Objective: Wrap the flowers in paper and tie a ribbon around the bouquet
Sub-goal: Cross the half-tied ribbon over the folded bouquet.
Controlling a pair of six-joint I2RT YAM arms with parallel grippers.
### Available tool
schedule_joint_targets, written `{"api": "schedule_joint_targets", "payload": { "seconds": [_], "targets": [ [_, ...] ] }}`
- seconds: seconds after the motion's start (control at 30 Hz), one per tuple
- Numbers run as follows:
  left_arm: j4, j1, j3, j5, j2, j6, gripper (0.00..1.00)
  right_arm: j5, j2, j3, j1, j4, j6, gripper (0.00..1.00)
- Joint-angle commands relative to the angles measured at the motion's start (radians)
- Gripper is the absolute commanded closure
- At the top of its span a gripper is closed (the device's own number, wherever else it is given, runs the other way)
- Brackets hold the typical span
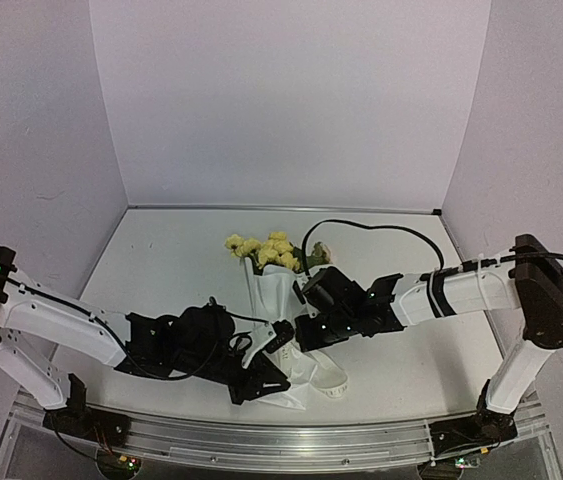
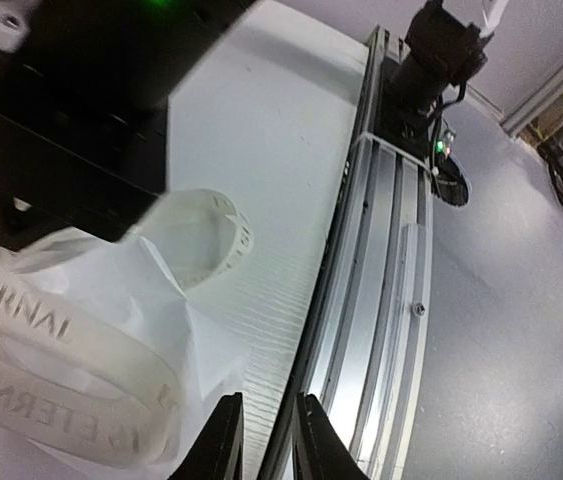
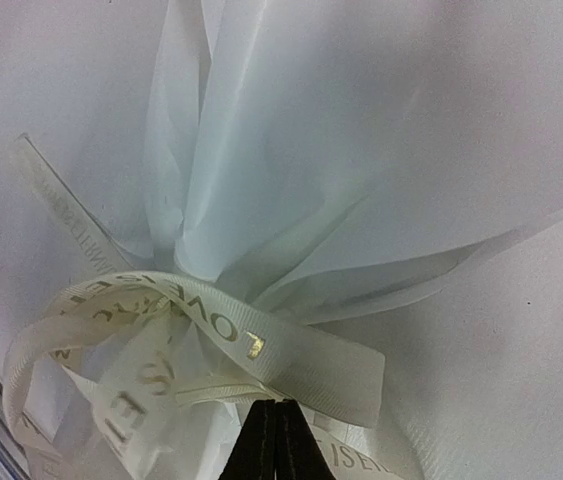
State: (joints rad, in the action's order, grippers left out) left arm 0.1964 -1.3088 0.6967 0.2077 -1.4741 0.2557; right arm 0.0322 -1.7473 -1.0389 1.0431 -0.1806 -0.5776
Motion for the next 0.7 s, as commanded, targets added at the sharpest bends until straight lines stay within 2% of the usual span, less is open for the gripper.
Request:
{"api": "schedule_joint_targets", "payload": {
  "seconds": [0.0, 0.13, 0.23, 0.33, 0.5, 0.67],
  "targets": [
    [-0.084, -0.018, 0.016, -0.042, 0.027, -0.036, 0.73, -0.003, 0.011, -0.025, -0.002, 0.009, 0.022, 1.00],
    [-0.068, -0.017, -0.023, -0.131, 0.144, -0.012, 0.66, 0.000, 0.015, -0.024, -0.003, 0.009, 0.027, 1.00],
    [-0.037, -0.005, -0.044, -0.291, 0.243, 0.027, 0.59, 0.002, 0.015, -0.024, -0.002, 0.009, 0.026, 1.00],
    [-0.071, 0.082, -0.011, -0.378, 0.287, 0.060, 0.57, 0.004, 0.020, -0.018, -0.002, 0.011, 0.021, 1.00],
    [-0.140, 0.312, 0.093, -0.179, 0.186, 0.020, 0.60, -0.024, 0.034, 0.011, -0.002, 0.043, 0.012, 1.00],
    [-0.279, 0.407, 0.284, 0.029, -0.029, -0.052, 0.69, -0.032, 0.046, 0.029, -0.002, 0.064, 0.007, 1.00]
  ]
}}
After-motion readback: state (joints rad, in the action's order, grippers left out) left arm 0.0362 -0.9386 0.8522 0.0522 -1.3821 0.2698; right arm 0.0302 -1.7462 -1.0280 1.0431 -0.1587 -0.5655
